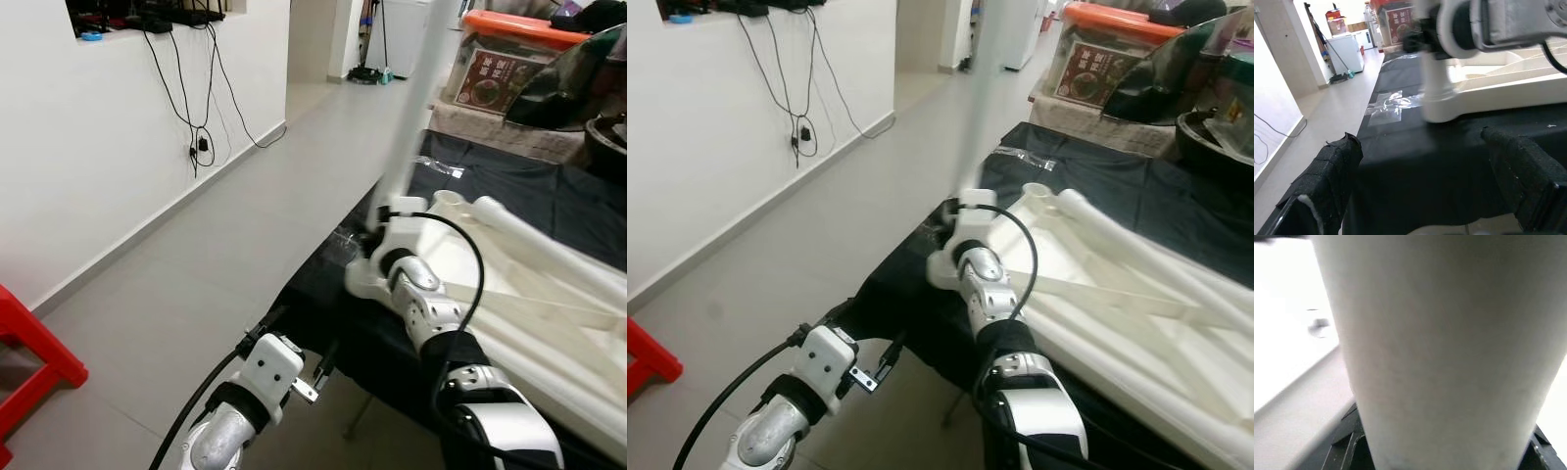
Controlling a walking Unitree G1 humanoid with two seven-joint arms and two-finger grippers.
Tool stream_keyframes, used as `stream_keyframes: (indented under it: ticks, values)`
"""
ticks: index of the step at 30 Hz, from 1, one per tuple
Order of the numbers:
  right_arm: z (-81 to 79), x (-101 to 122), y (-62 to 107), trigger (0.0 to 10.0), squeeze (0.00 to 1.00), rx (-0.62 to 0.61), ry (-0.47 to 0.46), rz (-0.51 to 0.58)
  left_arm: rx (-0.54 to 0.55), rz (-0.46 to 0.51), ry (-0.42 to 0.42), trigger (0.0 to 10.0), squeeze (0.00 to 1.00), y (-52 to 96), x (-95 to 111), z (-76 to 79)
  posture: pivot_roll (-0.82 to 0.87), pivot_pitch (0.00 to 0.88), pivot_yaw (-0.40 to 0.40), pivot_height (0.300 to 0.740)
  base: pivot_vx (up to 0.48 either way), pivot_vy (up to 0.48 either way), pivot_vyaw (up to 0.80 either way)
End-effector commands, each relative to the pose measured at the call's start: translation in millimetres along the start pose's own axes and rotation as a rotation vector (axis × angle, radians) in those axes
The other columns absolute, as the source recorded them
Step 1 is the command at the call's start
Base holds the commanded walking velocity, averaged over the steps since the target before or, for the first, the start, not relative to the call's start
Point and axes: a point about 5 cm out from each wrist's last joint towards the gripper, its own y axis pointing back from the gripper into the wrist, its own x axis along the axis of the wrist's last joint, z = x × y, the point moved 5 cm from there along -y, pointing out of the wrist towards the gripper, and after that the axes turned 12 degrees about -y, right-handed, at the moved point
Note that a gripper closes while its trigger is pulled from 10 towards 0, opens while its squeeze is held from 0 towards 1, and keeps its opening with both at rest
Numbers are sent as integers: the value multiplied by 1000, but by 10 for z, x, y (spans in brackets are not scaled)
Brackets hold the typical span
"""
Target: Building children table
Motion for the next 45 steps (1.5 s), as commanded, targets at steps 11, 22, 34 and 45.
stream_keyframes:
  ticks: [11, 22, 34, 45]
  values:
    - [-89, -241, 215, 10000, 0, -219, -140, -15, -15, -4, -1, 10000, 0, 2, -10, 43, 84, 48, -92, 740, 0, 0, 0]
    - [-254, -39, 81, 10000, 0, 12, -101, 38, -15, -2, 1, 10000, 0, -1, -5, 37, 78, 49, -90, 740, 0, 0, 0]
    - [-849, -137, 332, 10000, 0, 881, -53, -271, -14, 4, 1, 10000, 0, -15, 15, 33, 82, 54, -91, 740, 0, 0, 0]
    - [-1237, -268, 782, 3765, 0, 1347, 25, -441, -13, 3, 3, 10000, 0, -4, 23, 47, 96, 51, -103, 740, 0, 0, 0]
